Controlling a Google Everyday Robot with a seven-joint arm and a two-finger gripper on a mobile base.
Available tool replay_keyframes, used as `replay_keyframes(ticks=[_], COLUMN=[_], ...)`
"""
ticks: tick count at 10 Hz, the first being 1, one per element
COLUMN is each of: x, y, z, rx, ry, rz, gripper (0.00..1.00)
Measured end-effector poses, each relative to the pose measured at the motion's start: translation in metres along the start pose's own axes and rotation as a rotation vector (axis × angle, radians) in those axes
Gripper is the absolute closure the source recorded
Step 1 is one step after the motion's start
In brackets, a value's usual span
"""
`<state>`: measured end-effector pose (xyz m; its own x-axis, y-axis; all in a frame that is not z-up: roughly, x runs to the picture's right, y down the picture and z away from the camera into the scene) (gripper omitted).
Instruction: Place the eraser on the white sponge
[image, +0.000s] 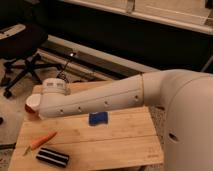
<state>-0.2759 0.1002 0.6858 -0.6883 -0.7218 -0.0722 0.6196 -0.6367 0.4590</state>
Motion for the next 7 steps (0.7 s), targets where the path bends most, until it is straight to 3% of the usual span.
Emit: replay_keyframes(ticks=[1, 2, 4, 7], x=[-0.001, -0.005, -0.022, -0.032], y=[-0.017, -0.043, -0.065, -0.061], z=[0.008, 0.024, 0.045, 0.054], rx=[0.047, 0.122, 0.198, 0.21], ry=[-0.017, -0.061, -0.179, -0.366], rz=[-0.055, -0.141, -0.239, -0.315], gripper=[0.2, 0.2, 0.2, 0.2])
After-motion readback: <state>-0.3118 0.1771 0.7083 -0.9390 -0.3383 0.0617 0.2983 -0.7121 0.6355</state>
